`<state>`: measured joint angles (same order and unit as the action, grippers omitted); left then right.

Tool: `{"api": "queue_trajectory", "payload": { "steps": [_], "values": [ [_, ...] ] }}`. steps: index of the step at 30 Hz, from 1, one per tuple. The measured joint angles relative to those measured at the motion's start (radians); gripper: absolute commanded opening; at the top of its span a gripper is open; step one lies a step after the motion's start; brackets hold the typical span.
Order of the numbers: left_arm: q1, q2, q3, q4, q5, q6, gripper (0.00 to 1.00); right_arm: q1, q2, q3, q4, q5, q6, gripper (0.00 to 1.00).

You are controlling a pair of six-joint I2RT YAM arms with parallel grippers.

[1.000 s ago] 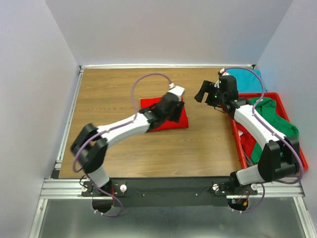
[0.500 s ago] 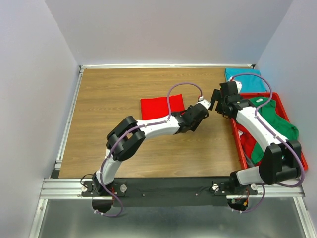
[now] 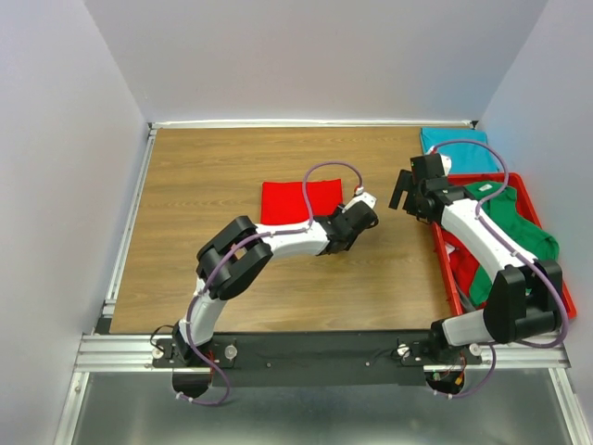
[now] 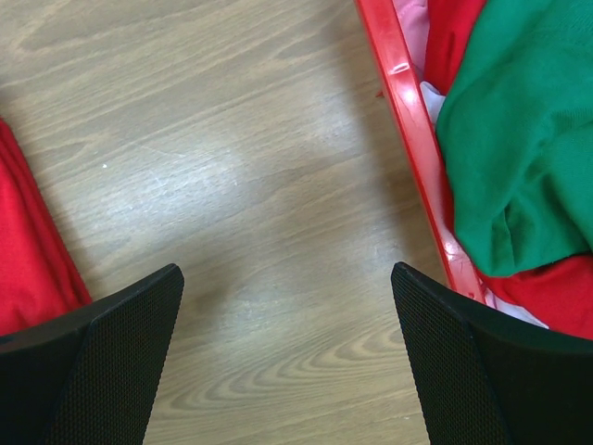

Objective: Fold and stack the t-shirts
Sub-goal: Neatly place the folded tshirt to the corner

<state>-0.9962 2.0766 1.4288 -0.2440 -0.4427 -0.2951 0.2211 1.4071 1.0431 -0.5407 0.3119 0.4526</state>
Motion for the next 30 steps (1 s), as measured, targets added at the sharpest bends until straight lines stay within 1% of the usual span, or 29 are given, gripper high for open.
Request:
{"api": "queue_trajectory", "payload": {
  "steps": [10,14,19,22,24,25,27,28,29,30],
  "values": [
    [0.000,-0.010,-0.004,0.014,-0.007,0.003,0.63,-0.020,0.010,0.000,0.000,-0.004,0.002,1.00],
    [0.000,-0.010,-0.011,0.019,0.000,0.002,0.68,-0.020,0.010,0.000,0.000,-0.030,0.001,1.00],
    [-0.001,-0.016,-0.035,0.024,0.027,0.003,0.67,-0.020,0.010,-0.004,0.001,-0.055,0.001,1.00],
    [-0.001,-0.016,-0.038,0.029,0.032,0.002,0.61,-0.020,0.010,-0.006,0.002,-0.067,0.001,1.00],
    [-0.001,-0.016,-0.038,0.027,0.034,0.000,0.50,-0.020,0.010,-0.011,0.002,-0.071,0.001,1.00],
    [-0.001,-0.015,-0.038,0.026,0.035,-0.004,0.41,-0.021,0.010,-0.013,0.003,-0.071,0.001,1.00],
    [-0.001,-0.014,-0.038,0.025,0.036,-0.005,0.33,-0.021,0.010,-0.018,0.005,-0.076,0.001,1.00],
    [-0.001,-0.012,-0.038,0.024,0.037,-0.009,0.26,-0.021,0.010,-0.019,0.006,-0.080,0.001,1.00],
    [-0.001,-0.011,-0.038,0.024,0.037,-0.010,0.09,-0.021,0.010,-0.021,0.008,-0.087,0.002,1.00],
    [-0.001,-0.011,-0.038,0.023,0.036,-0.017,0.02,-0.021,0.010,-0.022,0.009,-0.091,0.002,1.00]
  ]
}}
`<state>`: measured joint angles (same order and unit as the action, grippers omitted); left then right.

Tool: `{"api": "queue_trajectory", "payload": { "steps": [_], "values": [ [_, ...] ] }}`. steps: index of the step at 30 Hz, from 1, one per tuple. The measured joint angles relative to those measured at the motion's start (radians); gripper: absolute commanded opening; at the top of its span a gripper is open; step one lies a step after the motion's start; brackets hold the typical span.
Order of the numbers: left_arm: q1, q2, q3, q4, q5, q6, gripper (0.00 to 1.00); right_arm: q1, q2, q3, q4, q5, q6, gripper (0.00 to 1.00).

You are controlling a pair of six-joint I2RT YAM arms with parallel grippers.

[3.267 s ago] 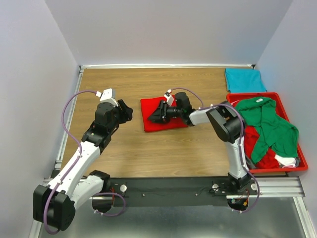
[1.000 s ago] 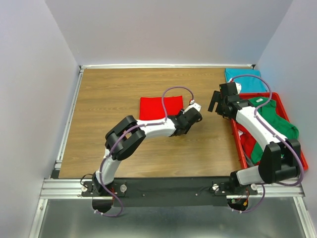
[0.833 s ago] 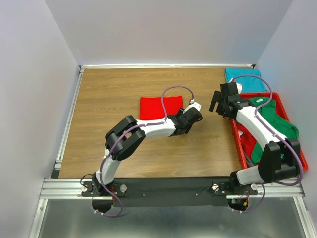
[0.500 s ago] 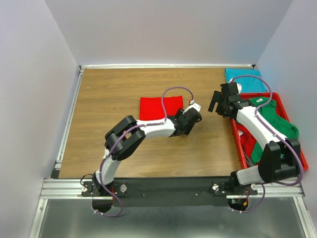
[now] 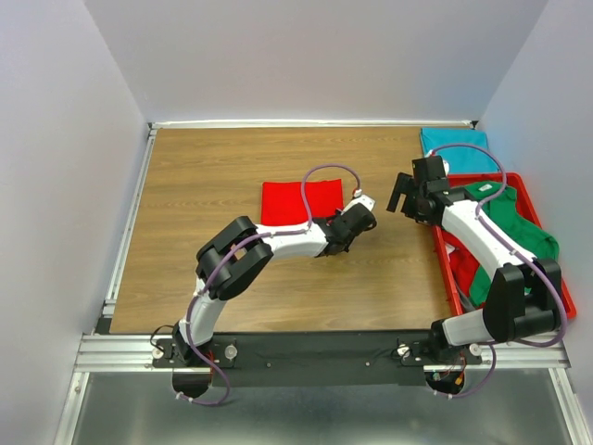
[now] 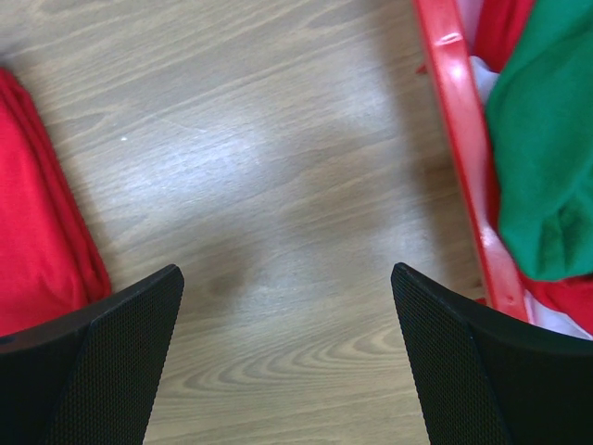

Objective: Fold and stack the t-shirts
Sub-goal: Neatly place the folded tshirt to the corner

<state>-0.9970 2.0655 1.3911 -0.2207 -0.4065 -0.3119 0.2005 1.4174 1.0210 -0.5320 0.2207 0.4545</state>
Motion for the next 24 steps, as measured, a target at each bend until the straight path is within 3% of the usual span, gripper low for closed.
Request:
{"api": "queue_trajectory", "payload": {
  "steps": [6,10,14,24],
  "values": [
    [0.002,-0.044,-0.044,0.007,0.014,-0.023,0.00,-0.005,0.000,-0.020,0.049,-0.108,0.018,1.00],
    [0.012,-0.141,-0.092,0.003,0.045,-0.034,0.00,-0.006,0.000,-0.061,0.150,-0.259,0.081,1.00],
    [0.022,-0.215,-0.092,0.028,0.071,-0.038,0.00,-0.006,0.032,-0.134,0.332,-0.462,0.199,1.00],
    [0.031,-0.231,-0.092,0.040,0.105,-0.042,0.00,-0.003,0.283,-0.179,0.764,-0.747,0.451,0.97]
  ]
}}
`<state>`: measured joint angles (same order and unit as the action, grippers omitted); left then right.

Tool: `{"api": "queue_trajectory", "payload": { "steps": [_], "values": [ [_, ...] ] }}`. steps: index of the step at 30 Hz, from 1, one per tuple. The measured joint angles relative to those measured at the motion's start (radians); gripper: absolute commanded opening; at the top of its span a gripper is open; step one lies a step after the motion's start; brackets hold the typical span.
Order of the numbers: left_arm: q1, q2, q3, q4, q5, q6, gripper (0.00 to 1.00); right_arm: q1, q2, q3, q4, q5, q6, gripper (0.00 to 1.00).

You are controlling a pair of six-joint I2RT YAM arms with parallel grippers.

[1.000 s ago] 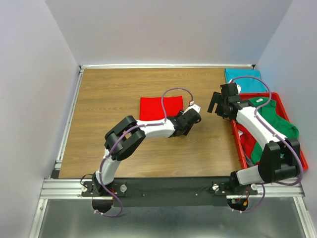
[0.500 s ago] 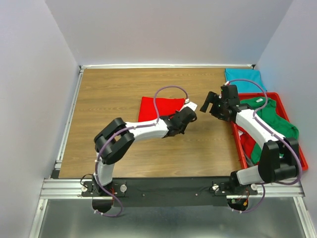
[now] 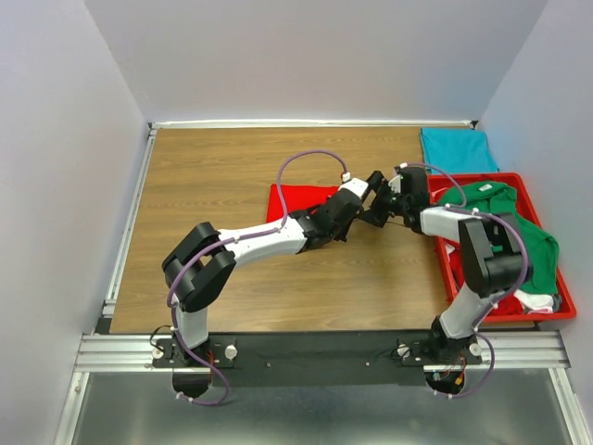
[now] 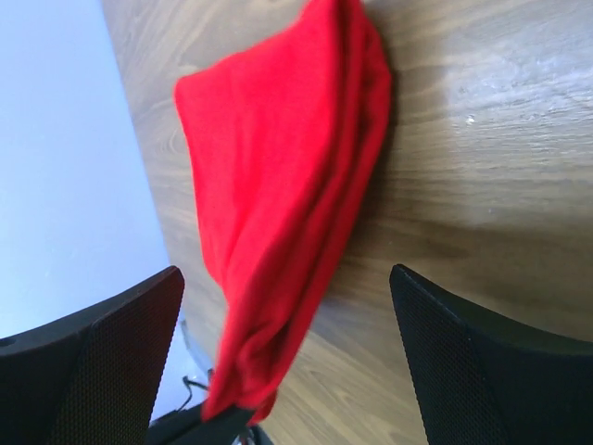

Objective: Fold and stack the t-shirts
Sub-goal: Neatly place the folded tshirt to the corner

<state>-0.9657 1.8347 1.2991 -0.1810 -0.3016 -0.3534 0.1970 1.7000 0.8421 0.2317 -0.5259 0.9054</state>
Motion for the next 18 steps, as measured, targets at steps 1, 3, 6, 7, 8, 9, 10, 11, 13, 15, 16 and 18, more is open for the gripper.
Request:
{"api": "queue_trajectory", "payload": {
  "steps": [1,3,6,7,8,9,10,11,13,15,16,18],
  "values": [
    [0.000,0.000,0.000,0.000,0.001,0.000,0.00,0.003,0.027,-0.003,0.030,-0.017,0.019,0.96],
    [0.001,0.000,0.000,0.000,0.003,-0.003,0.00,0.014,0.085,-0.011,0.075,-0.041,0.048,0.93],
    [0.003,0.000,0.000,0.000,0.008,-0.006,0.00,0.034,0.140,-0.018,0.118,-0.076,0.078,0.88],
    [0.003,0.000,0.000,0.000,0.010,-0.007,0.00,0.045,0.152,-0.017,0.140,-0.083,0.083,0.82],
    [0.003,0.000,0.000,0.000,0.012,-0.007,0.01,0.051,0.158,-0.016,0.150,-0.087,0.082,0.80],
    [0.003,0.000,0.000,0.000,0.015,-0.007,0.02,0.058,0.169,-0.014,0.159,-0.091,0.085,0.77],
    [0.003,0.000,0.000,0.000,0.018,-0.008,0.06,0.062,0.183,-0.010,0.170,-0.100,0.088,0.69],
    [0.003,0.000,0.000,0.000,0.023,-0.010,0.08,0.064,0.191,-0.007,0.174,-0.103,0.090,0.66],
    [0.003,0.001,0.000,0.000,0.029,-0.016,0.14,0.067,0.210,0.011,0.169,-0.109,0.076,0.54],
    [0.004,0.004,0.000,0.000,0.037,-0.021,0.20,0.068,0.227,0.031,0.151,-0.109,0.055,0.42],
    [0.004,0.006,0.000,0.001,0.045,-0.026,0.23,0.068,0.232,0.039,0.142,-0.109,0.050,0.36],
    [0.004,0.015,0.000,0.006,0.057,-0.035,0.32,0.069,0.238,0.065,0.105,-0.106,0.015,0.20]
  ]
}}
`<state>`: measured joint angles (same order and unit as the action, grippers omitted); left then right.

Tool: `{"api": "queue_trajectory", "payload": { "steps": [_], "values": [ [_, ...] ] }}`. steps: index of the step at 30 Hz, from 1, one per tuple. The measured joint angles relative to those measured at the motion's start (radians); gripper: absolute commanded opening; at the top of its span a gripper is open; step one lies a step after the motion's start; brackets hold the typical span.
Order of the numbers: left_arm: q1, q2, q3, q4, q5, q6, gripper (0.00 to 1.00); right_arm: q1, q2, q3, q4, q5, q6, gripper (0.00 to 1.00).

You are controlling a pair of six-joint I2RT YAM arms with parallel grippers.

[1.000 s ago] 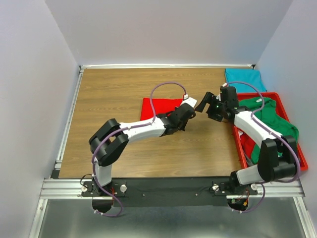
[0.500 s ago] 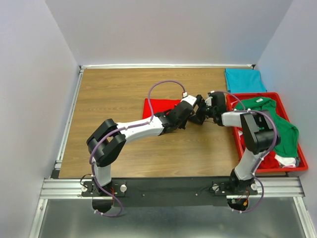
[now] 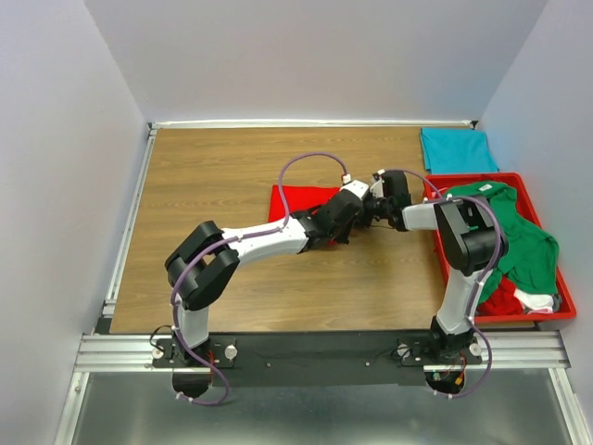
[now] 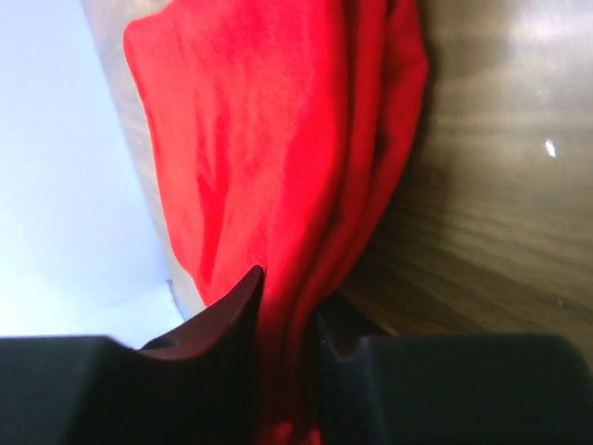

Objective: Fold and stack the t-shirts
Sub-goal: Neatly place the folded tshirt to the corner

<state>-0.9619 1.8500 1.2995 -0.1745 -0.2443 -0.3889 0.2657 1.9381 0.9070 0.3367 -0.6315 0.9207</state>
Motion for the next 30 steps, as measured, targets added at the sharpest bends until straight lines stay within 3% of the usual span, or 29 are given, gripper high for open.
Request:
{"api": "queue_trajectory", "payload": {
  "steps": [5,7,10,12,14,17,24,30],
  "values": [
    [0.009,0.015,0.002,0.008,0.048,-0.024,0.49,0.000,0.001,0.077,-0.105,0.016,-0.101,0.01],
    [0.023,0.011,0.002,0.013,0.080,-0.034,0.51,0.000,0.001,0.122,-0.175,0.043,-0.166,0.01],
    [0.073,-0.020,0.000,0.008,0.144,-0.046,0.69,0.002,0.001,0.201,-0.294,0.104,-0.279,0.01],
    [0.138,-0.071,-0.005,0.005,0.196,-0.050,0.71,0.003,0.001,0.257,-0.379,0.169,-0.367,0.00],
    [0.235,-0.148,-0.006,-0.002,0.240,-0.047,0.84,0.003,0.003,0.325,-0.469,0.243,-0.454,0.01],
    [0.388,-0.261,-0.002,-0.027,0.276,-0.025,0.94,0.003,0.023,0.450,-0.584,0.407,-0.622,0.01],
    [0.658,-0.424,-0.036,-0.060,0.279,0.033,0.95,0.003,0.103,0.643,-0.720,0.761,-0.926,0.01],
    [0.714,-0.550,-0.268,-0.013,0.183,0.045,0.95,-0.006,0.211,0.829,-0.757,0.998,-1.130,0.01]
  ]
}}
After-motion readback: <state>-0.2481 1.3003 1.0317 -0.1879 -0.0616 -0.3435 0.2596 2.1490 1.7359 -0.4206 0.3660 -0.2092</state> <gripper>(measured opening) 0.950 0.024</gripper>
